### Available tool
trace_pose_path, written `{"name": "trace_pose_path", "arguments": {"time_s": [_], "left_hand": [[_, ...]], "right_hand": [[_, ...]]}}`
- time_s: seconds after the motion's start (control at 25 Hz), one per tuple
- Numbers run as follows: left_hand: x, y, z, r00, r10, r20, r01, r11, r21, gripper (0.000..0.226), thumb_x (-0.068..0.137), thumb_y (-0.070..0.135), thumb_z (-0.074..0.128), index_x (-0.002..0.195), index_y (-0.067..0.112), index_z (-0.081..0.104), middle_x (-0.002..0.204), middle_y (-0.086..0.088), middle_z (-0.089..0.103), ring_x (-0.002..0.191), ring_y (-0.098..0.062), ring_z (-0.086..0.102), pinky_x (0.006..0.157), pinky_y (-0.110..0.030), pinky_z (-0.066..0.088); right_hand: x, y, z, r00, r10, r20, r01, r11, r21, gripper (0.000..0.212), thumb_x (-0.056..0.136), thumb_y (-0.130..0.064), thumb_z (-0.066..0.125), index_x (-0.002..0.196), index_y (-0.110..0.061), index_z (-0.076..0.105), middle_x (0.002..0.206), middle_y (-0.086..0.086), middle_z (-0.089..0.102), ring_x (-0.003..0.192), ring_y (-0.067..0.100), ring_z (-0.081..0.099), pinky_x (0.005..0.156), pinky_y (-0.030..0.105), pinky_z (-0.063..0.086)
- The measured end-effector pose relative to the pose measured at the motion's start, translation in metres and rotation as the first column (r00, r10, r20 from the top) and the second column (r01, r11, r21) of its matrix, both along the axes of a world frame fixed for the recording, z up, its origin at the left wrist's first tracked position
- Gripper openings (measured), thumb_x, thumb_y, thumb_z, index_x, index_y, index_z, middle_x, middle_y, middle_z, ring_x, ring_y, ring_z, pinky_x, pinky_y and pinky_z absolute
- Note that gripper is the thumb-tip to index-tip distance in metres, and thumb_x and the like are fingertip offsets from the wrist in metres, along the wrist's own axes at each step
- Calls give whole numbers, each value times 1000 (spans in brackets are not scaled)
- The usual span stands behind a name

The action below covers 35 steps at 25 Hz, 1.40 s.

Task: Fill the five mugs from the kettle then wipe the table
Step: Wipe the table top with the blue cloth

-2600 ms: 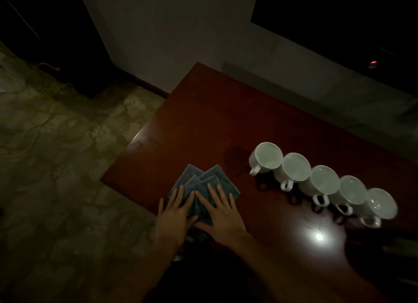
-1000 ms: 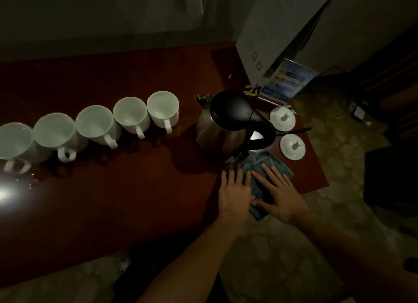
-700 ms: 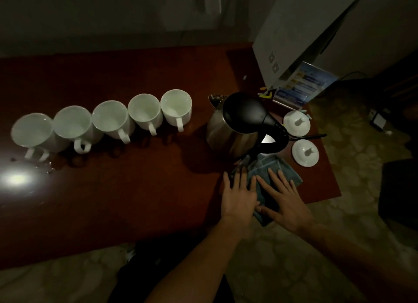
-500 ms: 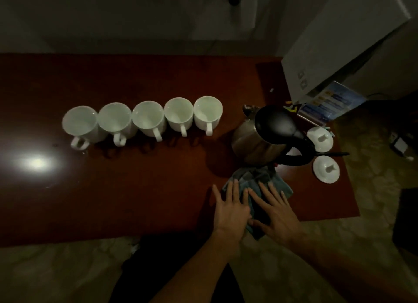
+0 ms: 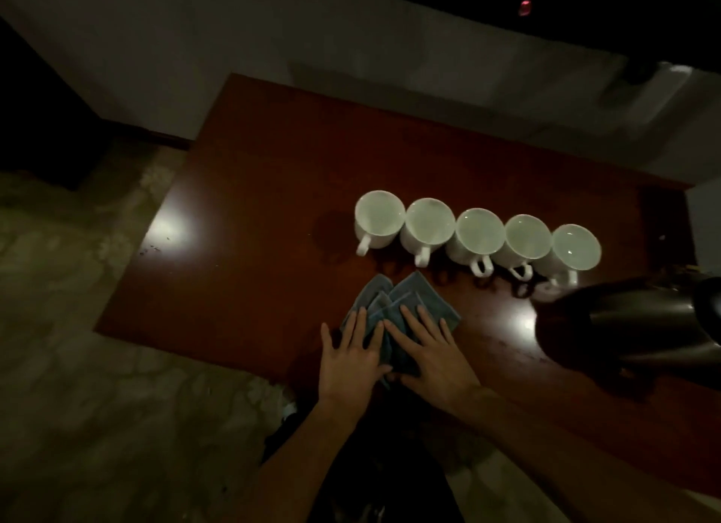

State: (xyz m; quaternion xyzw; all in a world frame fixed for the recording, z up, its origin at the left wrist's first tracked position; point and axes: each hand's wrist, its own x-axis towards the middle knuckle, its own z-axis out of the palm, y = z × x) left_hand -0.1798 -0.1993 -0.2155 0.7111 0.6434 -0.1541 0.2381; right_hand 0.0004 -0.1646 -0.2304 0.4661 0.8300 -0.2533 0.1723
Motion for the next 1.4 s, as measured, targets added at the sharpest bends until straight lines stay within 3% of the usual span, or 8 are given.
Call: {"name": "trace_pose_path", "arguments": {"time_s": [0.4, 0.68, 0.92, 1.4], "left_hand": [[-188, 43, 7, 996, 85, -18, -85, 996, 29, 75, 97, 56, 44, 158, 33, 6, 166, -3, -10, 153, -16, -7, 117, -63, 1], [-249, 97, 4, 983, 184, 3, -183, 981, 70, 74, 98, 51, 46, 158, 35, 5, 166, -1, -10, 153, -15, -10, 119, -63, 3], [-281, 152, 1, 959, 282, 7, -282, 956, 81, 78, 95, 49, 56, 157, 38, 11, 167, -1, -5, 153, -15, -6, 119, -61, 7], [-344, 265, -3, 961, 267, 71, -272, 960, 71, 76, 95, 50, 55, 157, 35, 14, 167, -3, -4, 153, -17, -4, 121, -56, 12]], "right_hand": [[-197, 42, 4, 998, -53, -38, 51, 998, -39, 87, 97, -67, 47, 162, -43, -6, 170, 0, -23, 154, 26, -27, 123, 54, -13], [-266, 108, 3, 999, -49, -19, 47, 996, -79, 92, 96, -65, 51, 160, -45, -12, 168, -1, -29, 153, 26, -30, 123, 57, -14], [-302, 176, 0, 997, 76, 17, -74, 994, -74, 93, 95, -71, 46, 160, -44, -15, 167, -2, -32, 153, 26, -32, 122, 57, -15], [-358, 283, -1, 998, 57, 11, -56, 997, -52, 94, 94, -72, 46, 160, -45, -15, 167, -3, -31, 154, 25, -29, 124, 57, -13]]}}
